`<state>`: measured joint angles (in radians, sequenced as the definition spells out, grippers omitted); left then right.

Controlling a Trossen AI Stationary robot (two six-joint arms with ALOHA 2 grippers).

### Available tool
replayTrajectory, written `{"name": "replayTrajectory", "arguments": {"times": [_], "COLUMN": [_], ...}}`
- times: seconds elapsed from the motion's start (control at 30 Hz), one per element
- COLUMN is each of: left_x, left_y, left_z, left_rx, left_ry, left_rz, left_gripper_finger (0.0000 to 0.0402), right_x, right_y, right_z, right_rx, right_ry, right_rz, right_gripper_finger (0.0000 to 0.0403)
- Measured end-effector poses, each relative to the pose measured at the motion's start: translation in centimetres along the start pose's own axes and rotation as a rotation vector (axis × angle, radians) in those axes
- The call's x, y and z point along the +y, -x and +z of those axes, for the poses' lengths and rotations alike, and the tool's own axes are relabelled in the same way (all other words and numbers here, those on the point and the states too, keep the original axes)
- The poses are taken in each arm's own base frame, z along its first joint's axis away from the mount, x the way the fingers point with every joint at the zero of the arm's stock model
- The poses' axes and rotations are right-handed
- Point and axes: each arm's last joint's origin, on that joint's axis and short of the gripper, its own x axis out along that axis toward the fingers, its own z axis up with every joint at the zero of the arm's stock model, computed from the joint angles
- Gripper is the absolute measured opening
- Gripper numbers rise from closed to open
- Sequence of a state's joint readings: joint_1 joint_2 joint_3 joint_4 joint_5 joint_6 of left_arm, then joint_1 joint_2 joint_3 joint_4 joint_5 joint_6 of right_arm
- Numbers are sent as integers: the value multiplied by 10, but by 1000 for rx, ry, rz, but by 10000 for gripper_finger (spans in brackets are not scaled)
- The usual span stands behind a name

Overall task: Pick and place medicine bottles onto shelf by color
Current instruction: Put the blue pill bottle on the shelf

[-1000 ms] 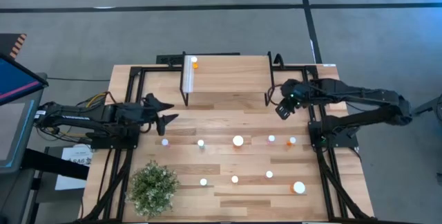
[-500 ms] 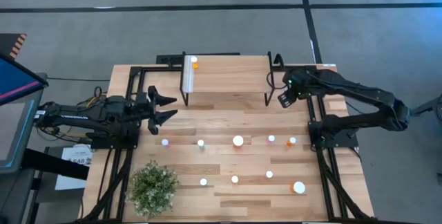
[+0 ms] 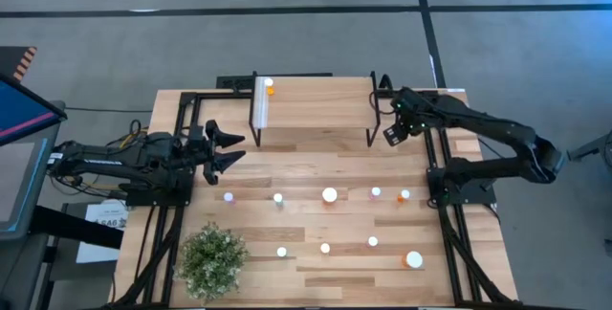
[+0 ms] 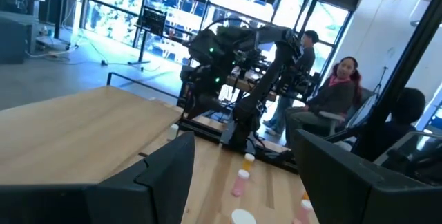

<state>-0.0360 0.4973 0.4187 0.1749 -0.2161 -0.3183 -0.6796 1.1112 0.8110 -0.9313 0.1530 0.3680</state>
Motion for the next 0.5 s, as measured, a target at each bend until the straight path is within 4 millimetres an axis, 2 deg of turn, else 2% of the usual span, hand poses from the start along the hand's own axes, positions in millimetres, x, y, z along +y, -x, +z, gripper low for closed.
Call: {"name": "replayTrajectory", "arguments": {"times": [0.2,0.5], "left_x": [0,1], "left_y": [0,0], "left_z": [1,0], "left_rx": [-19,-6], "left_ry": [49,87], "left_rz": [24,31], "left_gripper_finger": [233,233], "right_x": [-7,-9], "right_y": [-13,-14], "right_z": [-3,2], "right_rx": [12,-20], "right_ry": [-15,-11], "right_rz": [33,64], "right_gripper_finger": [210,210]}}
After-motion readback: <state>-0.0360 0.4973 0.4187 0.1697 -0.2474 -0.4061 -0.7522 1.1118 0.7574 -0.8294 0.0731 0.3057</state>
